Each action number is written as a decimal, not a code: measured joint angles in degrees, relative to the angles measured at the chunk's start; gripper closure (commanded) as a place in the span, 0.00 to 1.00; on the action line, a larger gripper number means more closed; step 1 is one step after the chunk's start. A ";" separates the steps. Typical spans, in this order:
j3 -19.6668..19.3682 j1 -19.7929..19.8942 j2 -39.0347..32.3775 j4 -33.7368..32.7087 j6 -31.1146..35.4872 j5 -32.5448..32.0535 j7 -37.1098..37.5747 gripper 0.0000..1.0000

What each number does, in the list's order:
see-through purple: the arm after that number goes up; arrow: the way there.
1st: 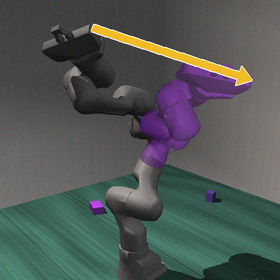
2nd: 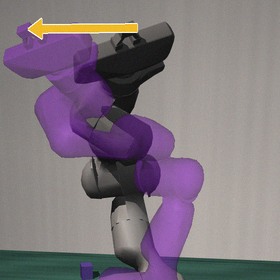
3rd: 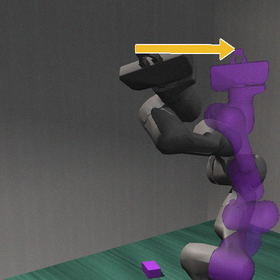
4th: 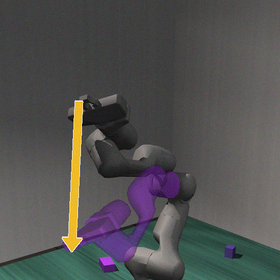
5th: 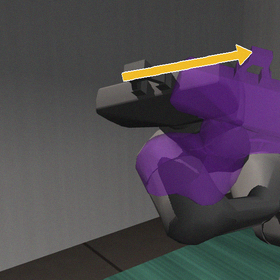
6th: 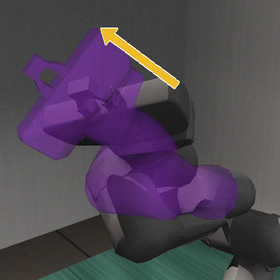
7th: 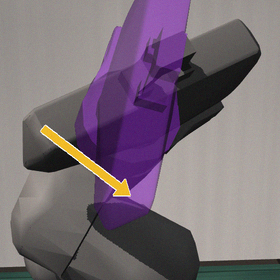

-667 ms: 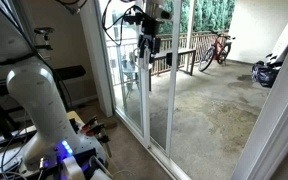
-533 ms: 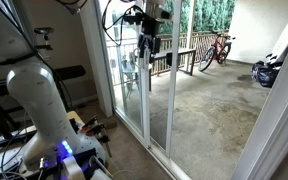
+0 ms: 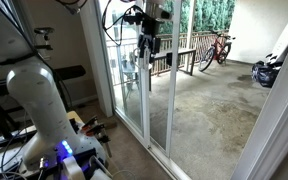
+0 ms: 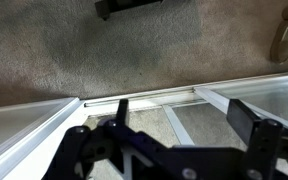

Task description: Slide the glass door to the right

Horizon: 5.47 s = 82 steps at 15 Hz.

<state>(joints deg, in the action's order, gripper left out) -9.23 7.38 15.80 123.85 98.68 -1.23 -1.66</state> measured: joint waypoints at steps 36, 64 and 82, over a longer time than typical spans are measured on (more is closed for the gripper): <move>15.89 -14.32 -14.85 -2.86 29.45 29.99 19.72 0.00; 12.19 -12.71 -20.92 -14.55 26.96 20.00 40.40 0.00; 15.02 -15.68 -21.15 -13.74 34.89 18.38 40.68 0.00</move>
<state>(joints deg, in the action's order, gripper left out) 5.79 -8.30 -5.35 110.11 133.57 17.15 39.01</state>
